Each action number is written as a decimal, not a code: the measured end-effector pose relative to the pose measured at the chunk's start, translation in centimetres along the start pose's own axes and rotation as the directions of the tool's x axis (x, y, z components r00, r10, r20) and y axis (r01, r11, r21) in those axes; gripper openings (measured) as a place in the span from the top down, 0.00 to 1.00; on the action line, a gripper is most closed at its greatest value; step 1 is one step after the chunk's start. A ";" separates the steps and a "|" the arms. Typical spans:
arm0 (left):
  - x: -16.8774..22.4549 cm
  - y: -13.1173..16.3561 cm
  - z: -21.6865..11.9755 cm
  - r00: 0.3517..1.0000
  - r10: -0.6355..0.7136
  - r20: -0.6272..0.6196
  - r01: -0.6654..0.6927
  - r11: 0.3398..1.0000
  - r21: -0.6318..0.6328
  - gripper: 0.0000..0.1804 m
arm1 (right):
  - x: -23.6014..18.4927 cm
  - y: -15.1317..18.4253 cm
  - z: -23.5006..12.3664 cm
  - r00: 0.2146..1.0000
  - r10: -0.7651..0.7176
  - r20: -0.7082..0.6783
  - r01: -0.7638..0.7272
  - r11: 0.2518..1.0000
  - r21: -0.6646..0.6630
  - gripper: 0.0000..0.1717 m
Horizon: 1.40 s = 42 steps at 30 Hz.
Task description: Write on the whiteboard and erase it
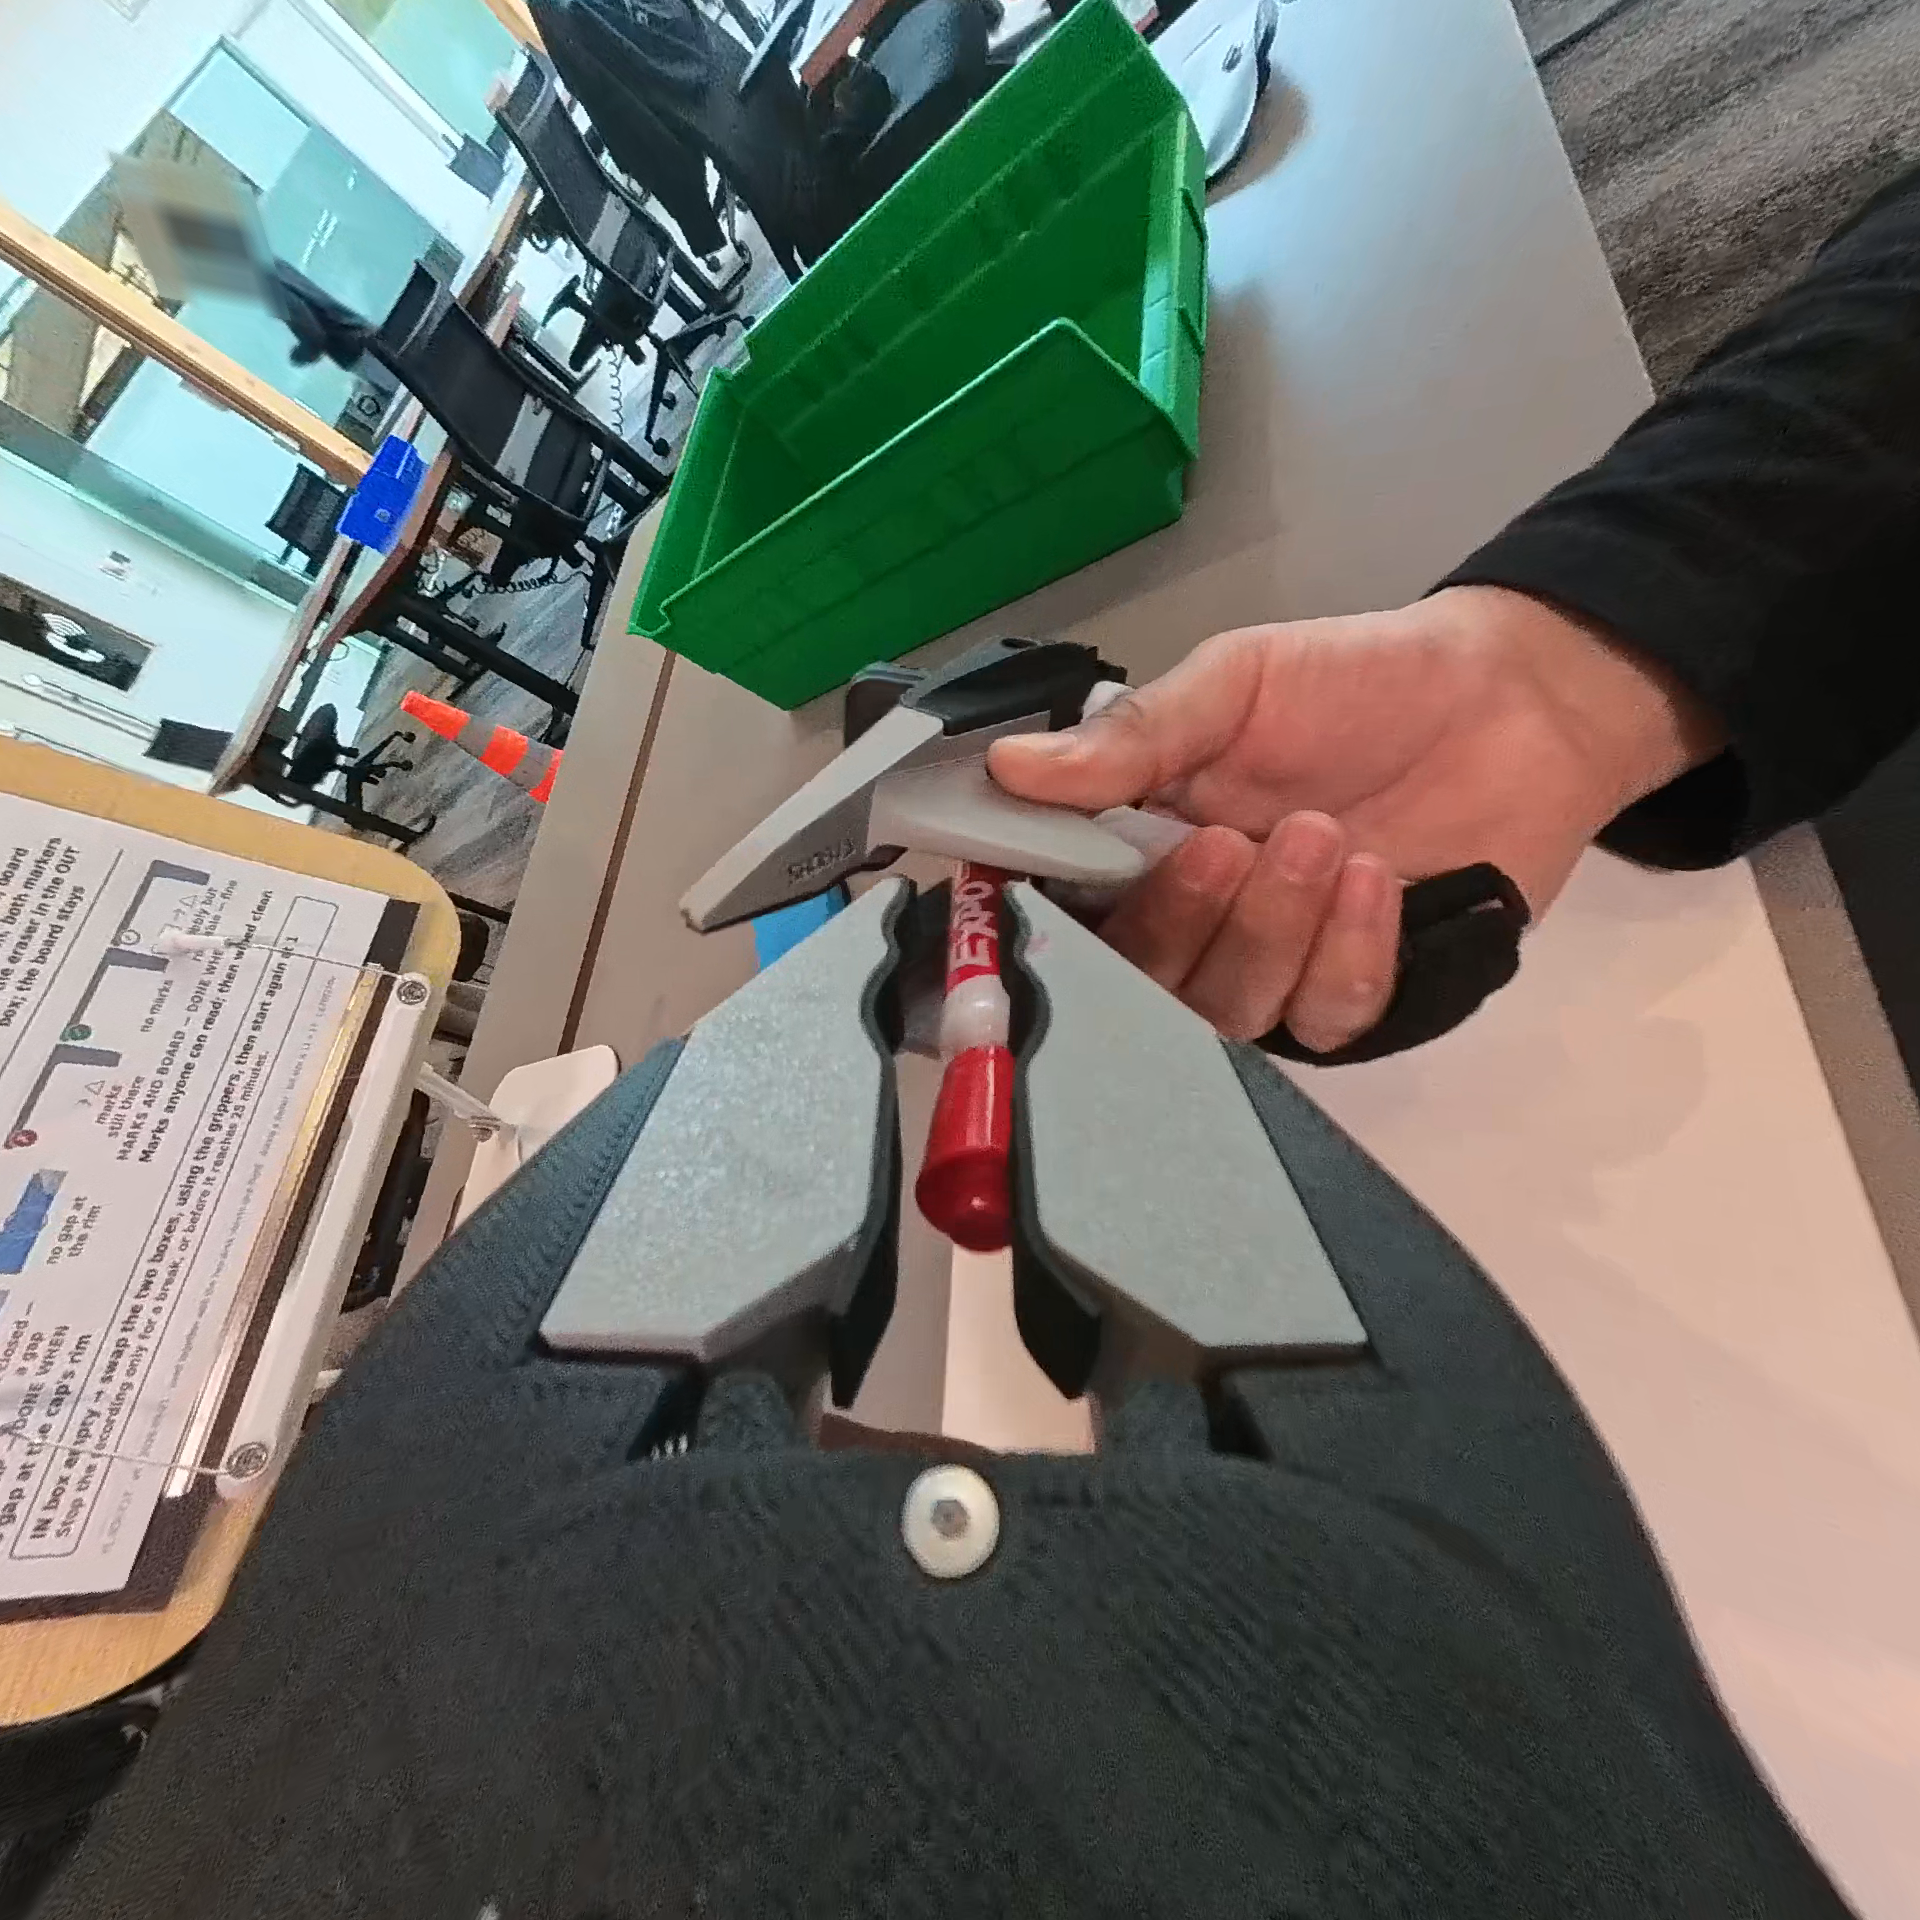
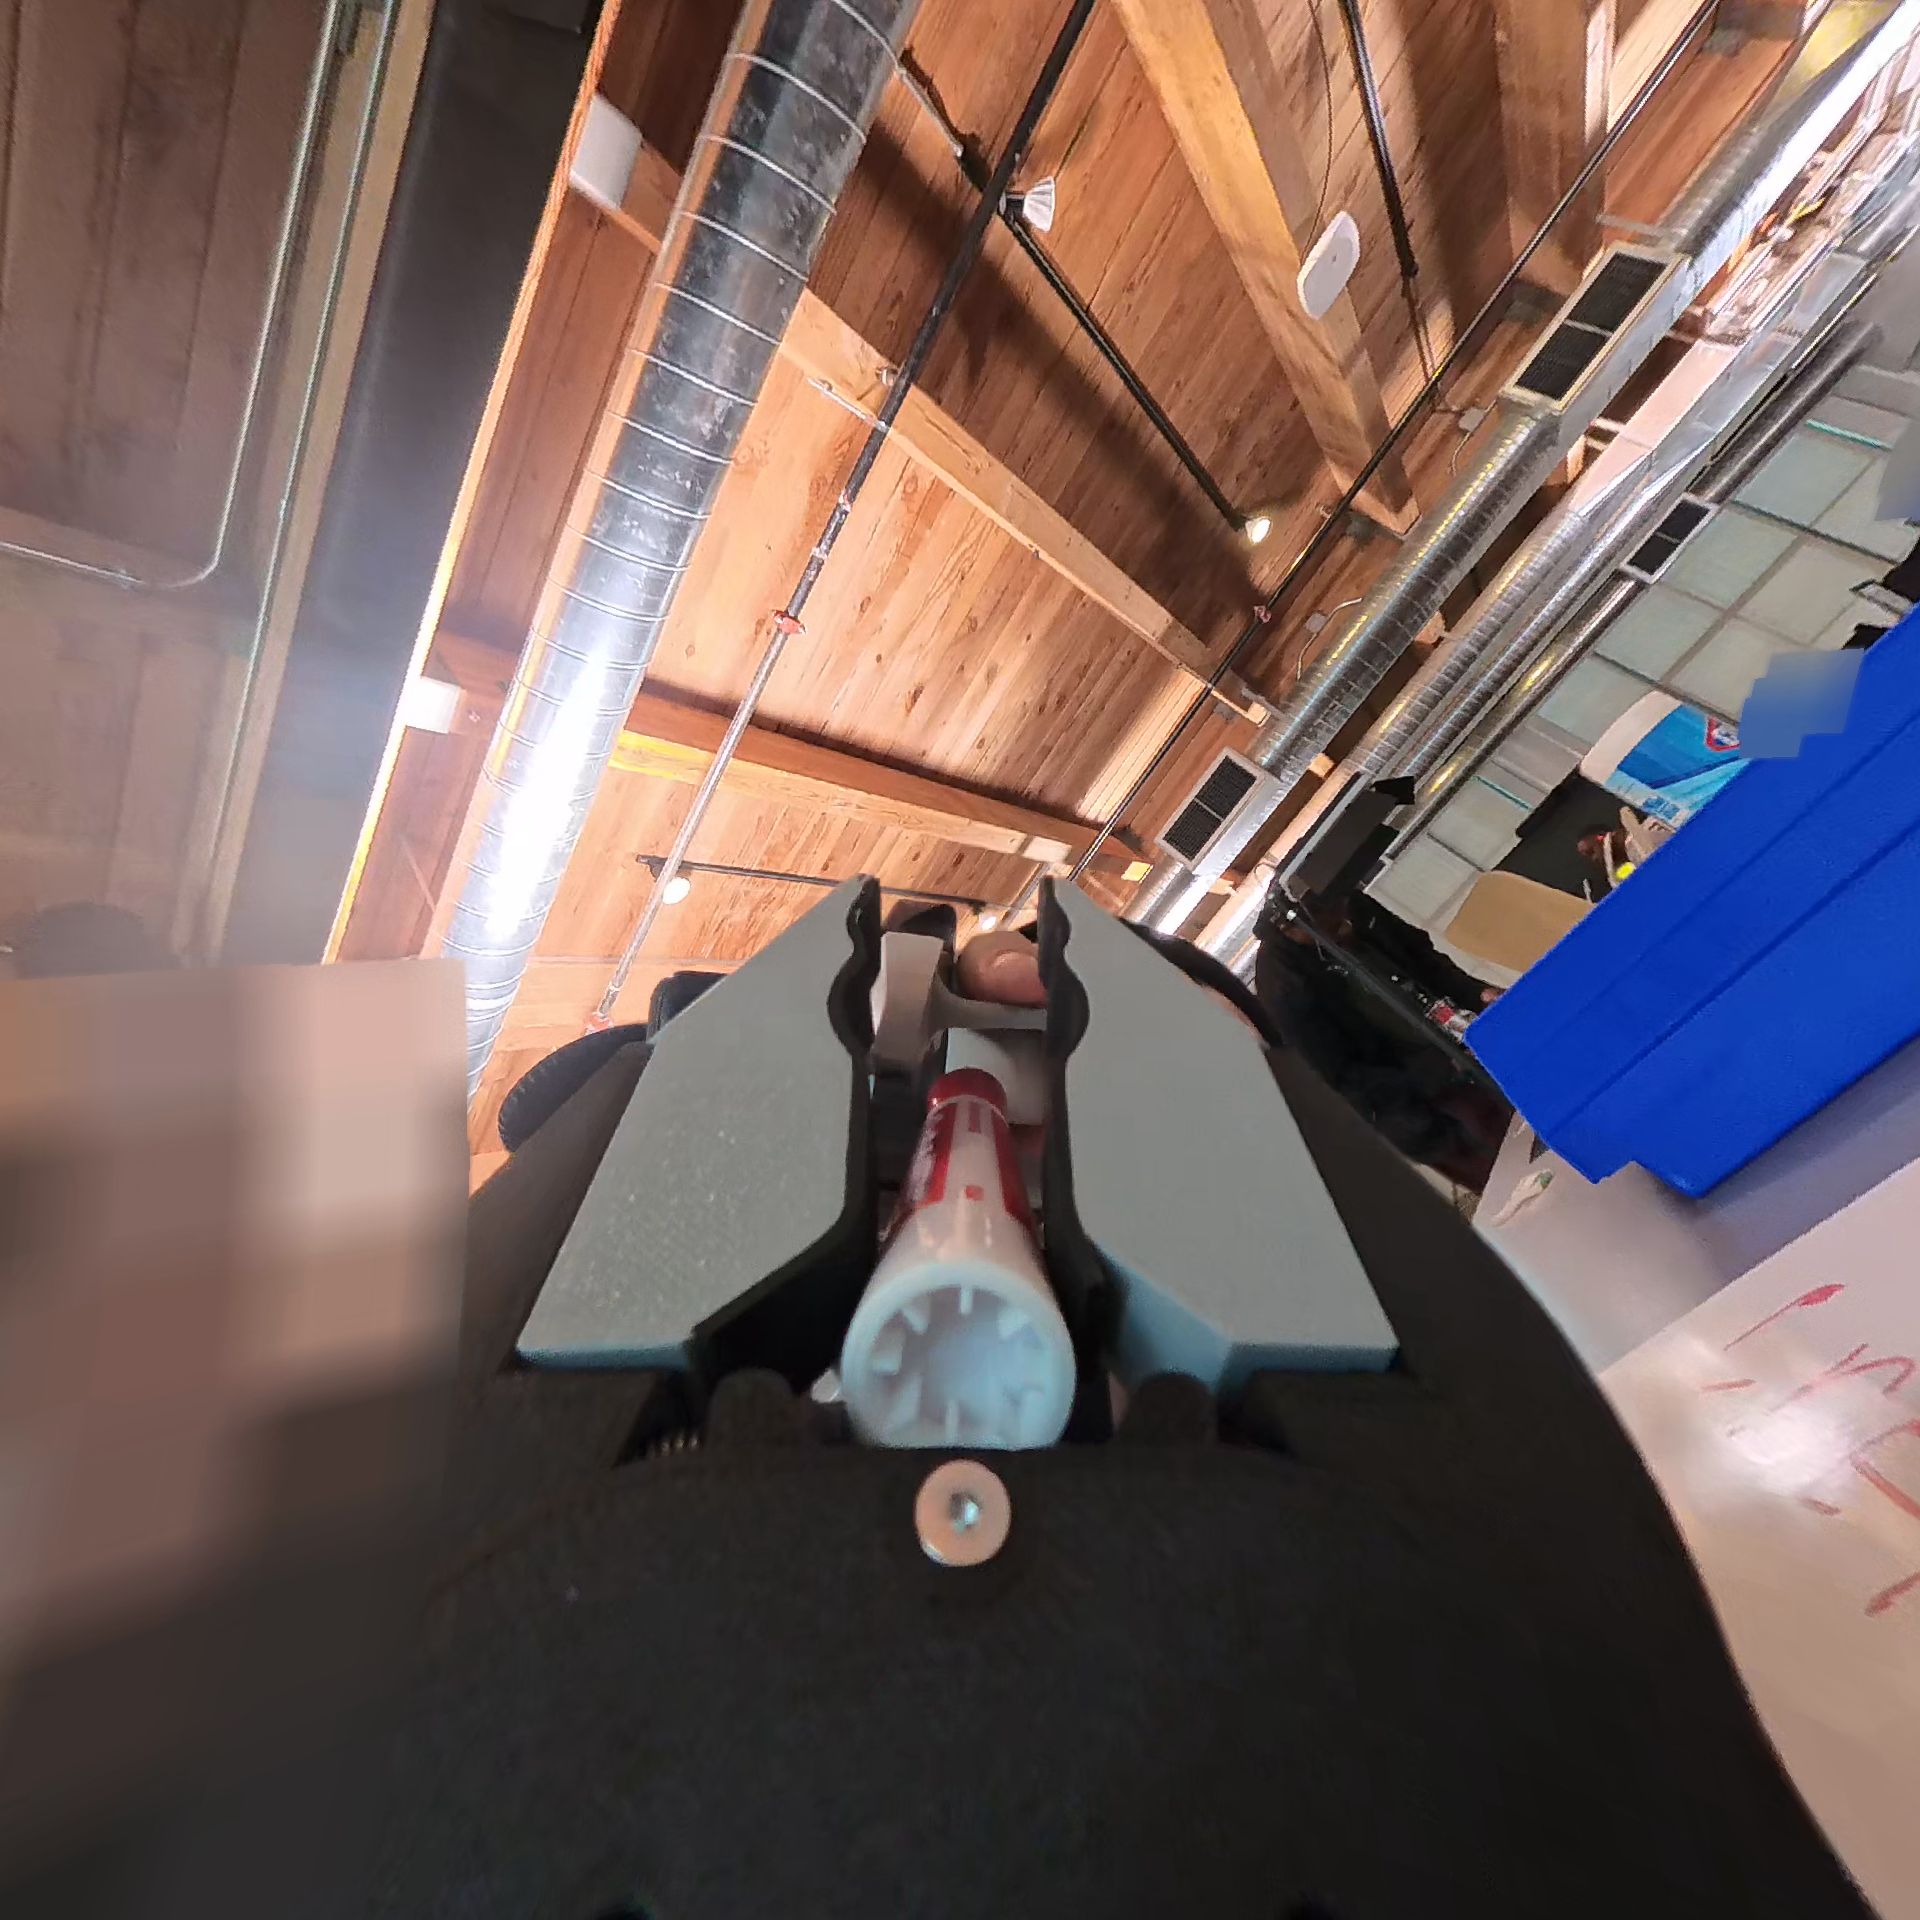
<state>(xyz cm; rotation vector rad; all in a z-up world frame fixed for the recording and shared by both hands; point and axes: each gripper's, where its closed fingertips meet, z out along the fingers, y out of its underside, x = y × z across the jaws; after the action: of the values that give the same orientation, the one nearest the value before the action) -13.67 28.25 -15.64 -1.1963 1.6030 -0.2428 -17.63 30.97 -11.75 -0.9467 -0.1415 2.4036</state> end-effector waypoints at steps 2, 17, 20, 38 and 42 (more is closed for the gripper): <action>0.0 0.2 0.1 1.000 -0.024 0.008 0.024 0.999 0.020 0.91 | 0.1 -0.3 -0.1 1.000 -0.019 -0.019 0.020 1.000 0.010 0.84; -1.0 3.2 -4.6 0.963 -0.258 0.081 0.246 0.960 0.134 0.84 | 0.7 -1.8 -1.1 0.986 -0.115 -0.124 0.123 0.990 0.062 0.83; -1.7 7.2 -5.1 0.938 -0.311 0.154 0.311 0.950 0.022 0.83 | 0.3 -1.9 -1.1 0.968 -0.196 -0.156 0.203 0.978 0.036 0.84; 2.6 18.0 -8.8 0.870 -0.487 0.075 0.470 0.774 -0.424 0.90 | -0.2 -1.3 -0.9 0.975 -0.182 -0.125 0.184 0.983 0.003 0.84; 3.3 17.1 -9.4 0.963 -0.231 -0.135 0.145 0.875 -0.463 0.82 | -0.1 -0.6 -0.5 0.976 -0.185 -0.119 0.182 0.983 -0.034 0.83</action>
<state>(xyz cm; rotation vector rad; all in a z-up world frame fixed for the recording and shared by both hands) -30.88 30.04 -25.37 -1.7377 1.7629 -0.1105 -16.96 31.41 -11.87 -1.0407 -0.2029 2.1740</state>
